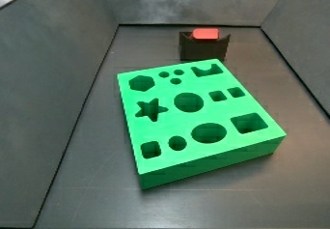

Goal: Pick up the square-circle object. Move up. Place the square-circle object on the fixture. Regrasp the square-circle object. Rotate the square-circle object. Move to above the board. Insert the square-circle object.
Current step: Regrasp the square-circle object.

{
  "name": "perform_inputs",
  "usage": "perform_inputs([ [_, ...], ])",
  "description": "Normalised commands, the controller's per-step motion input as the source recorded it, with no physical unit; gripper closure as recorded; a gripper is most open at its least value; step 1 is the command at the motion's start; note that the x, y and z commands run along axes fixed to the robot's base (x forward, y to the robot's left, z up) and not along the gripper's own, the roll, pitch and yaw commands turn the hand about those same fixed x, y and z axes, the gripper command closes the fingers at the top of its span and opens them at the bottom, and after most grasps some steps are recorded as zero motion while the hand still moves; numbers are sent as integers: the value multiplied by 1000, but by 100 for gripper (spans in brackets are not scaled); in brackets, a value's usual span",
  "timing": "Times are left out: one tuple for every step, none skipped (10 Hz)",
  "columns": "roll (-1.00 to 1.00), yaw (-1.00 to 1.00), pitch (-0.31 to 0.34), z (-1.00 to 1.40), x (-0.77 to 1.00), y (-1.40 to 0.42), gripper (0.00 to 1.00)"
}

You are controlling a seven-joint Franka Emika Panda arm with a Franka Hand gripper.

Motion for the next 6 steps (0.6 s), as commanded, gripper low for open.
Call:
perform_inputs([
  [1000,14,3,5,-26,-28,0],
  [1000,14,0,5,-31,-24,0],
  [1000,16,-8,3,-29,-23,0],
  [1000,16,-13,-1,-26,-23,0],
  [1000,18,-20,2,-22,-20,0],
  [1000,18,-20,1,-24,-19,0],
])
